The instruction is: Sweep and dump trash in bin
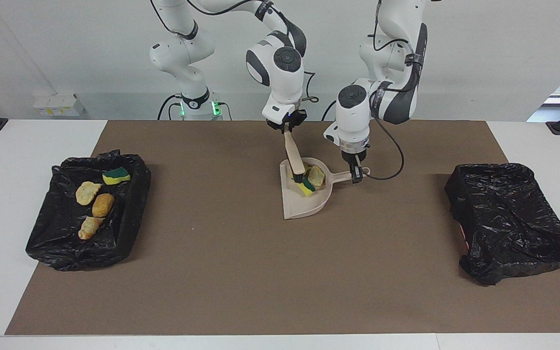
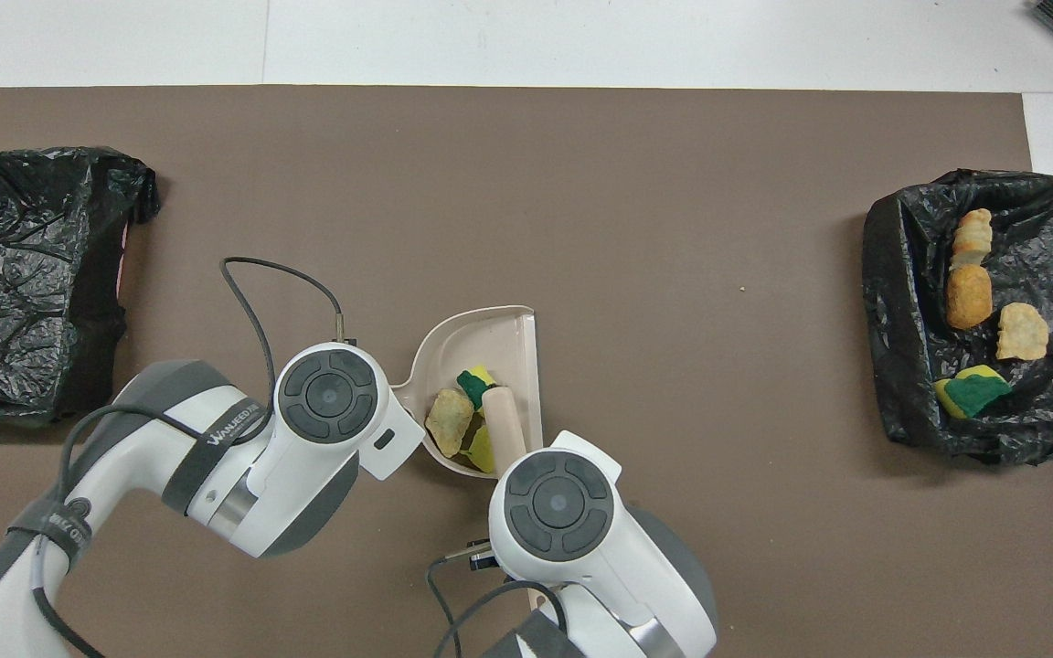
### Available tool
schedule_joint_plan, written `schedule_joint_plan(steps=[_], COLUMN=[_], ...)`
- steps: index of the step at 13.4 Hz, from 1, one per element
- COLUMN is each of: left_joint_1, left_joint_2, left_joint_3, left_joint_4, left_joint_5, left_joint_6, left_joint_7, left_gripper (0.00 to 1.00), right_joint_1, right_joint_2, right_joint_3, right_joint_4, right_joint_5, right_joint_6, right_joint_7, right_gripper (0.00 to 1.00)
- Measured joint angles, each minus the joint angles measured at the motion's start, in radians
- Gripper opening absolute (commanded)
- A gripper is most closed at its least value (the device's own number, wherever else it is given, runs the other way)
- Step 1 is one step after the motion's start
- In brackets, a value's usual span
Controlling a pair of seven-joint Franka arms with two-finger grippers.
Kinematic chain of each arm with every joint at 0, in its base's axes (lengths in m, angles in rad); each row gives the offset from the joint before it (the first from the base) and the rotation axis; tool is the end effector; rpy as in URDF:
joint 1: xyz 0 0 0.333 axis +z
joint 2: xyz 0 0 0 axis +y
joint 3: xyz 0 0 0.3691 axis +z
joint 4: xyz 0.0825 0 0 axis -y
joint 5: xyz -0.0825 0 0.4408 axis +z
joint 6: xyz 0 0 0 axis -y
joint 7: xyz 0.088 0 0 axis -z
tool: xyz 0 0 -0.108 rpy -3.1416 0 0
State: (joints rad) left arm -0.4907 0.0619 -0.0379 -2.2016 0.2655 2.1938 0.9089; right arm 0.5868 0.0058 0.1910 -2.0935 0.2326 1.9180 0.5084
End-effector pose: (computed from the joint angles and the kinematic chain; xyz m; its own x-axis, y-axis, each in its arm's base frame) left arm 0.5041 -0.2832 0.3654 -0.0231 -0.9775 -0.2097 -0.9978 0.0356 -0.0557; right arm 0.3981 0.4151 0.4302 0.9492 0.1743 -0.2618 0.1577 -0.9840 -0.0832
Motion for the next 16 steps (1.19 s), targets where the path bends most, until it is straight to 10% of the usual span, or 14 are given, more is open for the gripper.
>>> schedule_joint_plan(steps=[16], left_joint_1=[0.034], left_joint_2=[0.002], left_joint_3=[0.004], left_joint_4=[0.014], left_joint_5=[-0.003], left_joint_6=[0.003], left_joint_7=[0.064], left_gripper=[0.00], right_joint_1=[0.011], right_joint_2=[-0.137], right_joint_3=[0.014], right_joint_4=[-0.037], right_joint_5=[0.215], right_joint_6=[-0.158], right_joint_7=[0.091], right_gripper=[0.00])
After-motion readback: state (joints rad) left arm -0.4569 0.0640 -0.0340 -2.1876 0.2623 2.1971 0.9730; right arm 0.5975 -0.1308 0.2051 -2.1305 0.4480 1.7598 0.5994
